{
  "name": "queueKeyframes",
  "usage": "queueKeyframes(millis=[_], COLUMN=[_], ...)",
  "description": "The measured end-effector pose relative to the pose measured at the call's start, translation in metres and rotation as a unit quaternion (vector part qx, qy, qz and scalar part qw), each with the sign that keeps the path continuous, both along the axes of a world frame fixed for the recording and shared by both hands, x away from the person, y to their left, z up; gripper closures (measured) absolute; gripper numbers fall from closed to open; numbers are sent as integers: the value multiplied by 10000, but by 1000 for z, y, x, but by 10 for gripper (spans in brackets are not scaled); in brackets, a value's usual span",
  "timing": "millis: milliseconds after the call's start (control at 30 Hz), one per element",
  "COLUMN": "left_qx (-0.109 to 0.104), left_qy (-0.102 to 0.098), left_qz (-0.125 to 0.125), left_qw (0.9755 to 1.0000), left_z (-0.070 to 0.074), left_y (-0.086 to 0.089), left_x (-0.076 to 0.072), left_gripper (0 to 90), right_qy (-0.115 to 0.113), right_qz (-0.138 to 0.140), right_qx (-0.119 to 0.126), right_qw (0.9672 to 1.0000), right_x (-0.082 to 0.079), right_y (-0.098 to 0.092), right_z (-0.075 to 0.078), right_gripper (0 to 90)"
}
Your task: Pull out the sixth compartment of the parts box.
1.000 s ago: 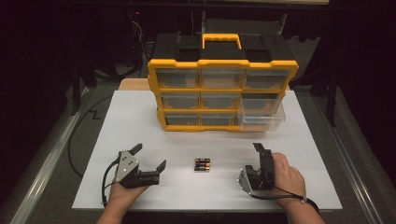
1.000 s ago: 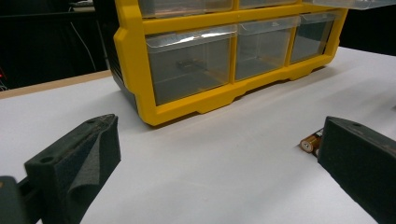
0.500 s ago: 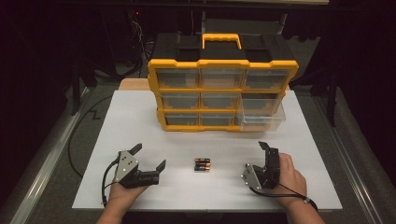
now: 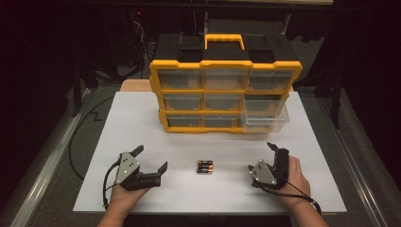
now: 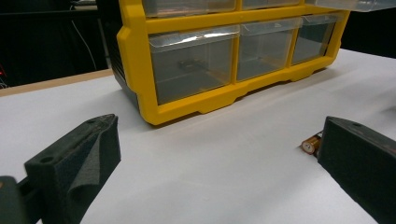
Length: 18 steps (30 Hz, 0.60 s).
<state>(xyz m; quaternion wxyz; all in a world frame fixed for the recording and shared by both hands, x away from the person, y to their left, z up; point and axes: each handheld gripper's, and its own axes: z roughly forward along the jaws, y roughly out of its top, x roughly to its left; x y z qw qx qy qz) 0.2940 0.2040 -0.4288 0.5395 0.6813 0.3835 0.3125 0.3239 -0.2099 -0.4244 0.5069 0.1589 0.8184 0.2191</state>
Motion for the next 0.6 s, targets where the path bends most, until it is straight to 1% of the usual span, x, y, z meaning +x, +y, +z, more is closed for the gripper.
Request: queueKeyframes(millis=[33,67,133,167,233,267,300,333,467,567,600], left_qx=[-1,-4,-5,-7,-20,-18,-19,-26,-56,-37,-29], left_qy=[0,4,9,13,20,23,31,36,44,65,88], left_qz=[0,-2,-5,-5,0,1,-1,2,6,17,26], left_qw=[10000,10000,10000,10000,10000,10000,10000,10000,10000,10000,10000], left_z=[0,0,0,0,0,0,0,0,0,0,0], left_y=[0,0,0,0,0,0,0,0,0,0,0], left_x=[0,0,0,0,0,0,0,1,1,1,2], left_gripper=[5,5,5,5,5,5,5,5,5,5,5], right_qy=[0,122,232,232,362,362,408,467,593,730,781], right_qz=[0,1,-41,-41,-93,-93,-118,-157,-166,-186,-199], right_qx=[0,247,460,460,724,724,835,1012,1327,1578,1674], right_qw=[10000,9996,9987,9987,9967,9967,9956,9936,9892,9846,9826], right_x=[0,1,2,2,4,4,4,5,6,8,9], right_y=[0,-3,-5,-5,-9,-9,-10,-12,-15,-17,-18], right_z=[0,1,2,2,3,3,3,4,5,6,6], right_gripper=[10,10,10,10,10,10,10,10,10,10,10])
